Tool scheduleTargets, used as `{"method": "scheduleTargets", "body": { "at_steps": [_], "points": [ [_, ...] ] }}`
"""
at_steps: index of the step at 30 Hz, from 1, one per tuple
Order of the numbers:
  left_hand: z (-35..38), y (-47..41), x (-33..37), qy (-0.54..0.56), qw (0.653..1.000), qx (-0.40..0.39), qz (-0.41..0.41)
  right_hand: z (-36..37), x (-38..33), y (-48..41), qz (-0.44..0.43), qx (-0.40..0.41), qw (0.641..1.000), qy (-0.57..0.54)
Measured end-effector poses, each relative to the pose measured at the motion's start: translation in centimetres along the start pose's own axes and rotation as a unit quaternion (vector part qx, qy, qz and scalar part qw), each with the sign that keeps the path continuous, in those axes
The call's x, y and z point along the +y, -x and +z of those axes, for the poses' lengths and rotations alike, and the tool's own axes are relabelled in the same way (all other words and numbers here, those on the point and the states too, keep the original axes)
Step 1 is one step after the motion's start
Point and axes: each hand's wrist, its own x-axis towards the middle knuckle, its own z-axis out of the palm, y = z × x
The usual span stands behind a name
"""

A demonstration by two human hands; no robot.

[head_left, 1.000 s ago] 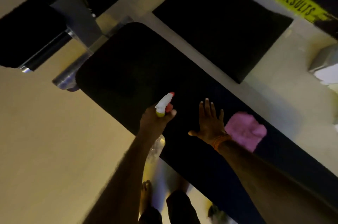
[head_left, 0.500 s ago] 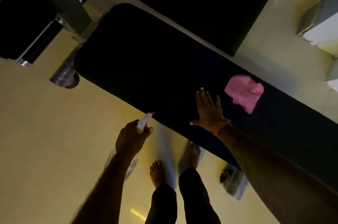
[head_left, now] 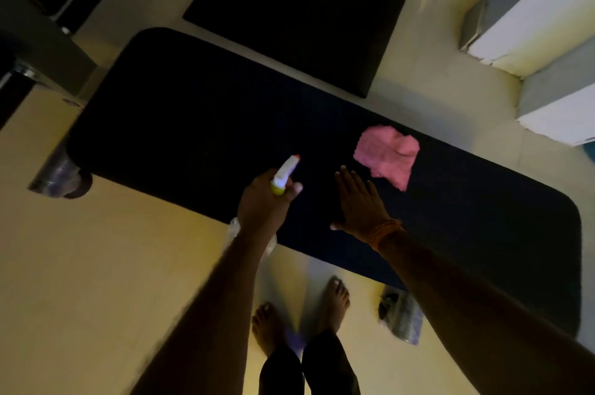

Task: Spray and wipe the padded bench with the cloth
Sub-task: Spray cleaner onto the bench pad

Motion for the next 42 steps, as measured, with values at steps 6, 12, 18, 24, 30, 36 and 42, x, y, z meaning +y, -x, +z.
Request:
{"method": "scheduleTargets", "body": {
  "at_steps": [6,12,18,24,30,36,42],
  "points": [
    [0.4,-1.4,1.7,0.012,0.999,0.009,0.039,0.4,0.8,0.0,-0.011,0.008,0.998,-0.065],
    [0.6,-1.7,3.1,0.155,0.986,0.053,0.039,-0.6,1.9,0.3,-0.049,0.034,0.987,-0.146],
    [1.5,-3.3,7.1,0.261,0.962,0.060,0.046,-4.5,5.4,-0.4,0.049,0.271,0.937,-0.214],
    [4.1,-5.4,10.0,0.271,0.961,0.034,0.053,-5.8,12.2,-5.1,0.164,0.158,0.955,-0.192],
    [6.7,-6.7,12.3,0.259,0.962,-0.009,0.090,-4.6,13.7,-5.2,0.203,0.176,0.928,-0.256],
    [11.8,-6.9,15.2,0.268,0.959,-0.056,0.078,-1.2,17.0,3.7,0.256,0.282,0.751,-0.540],
    [16.9,-6.0,15.0,0.150,0.977,-0.116,0.101,0.4,19.2,10.0,0.227,0.269,0.733,-0.582]
  ]
}}
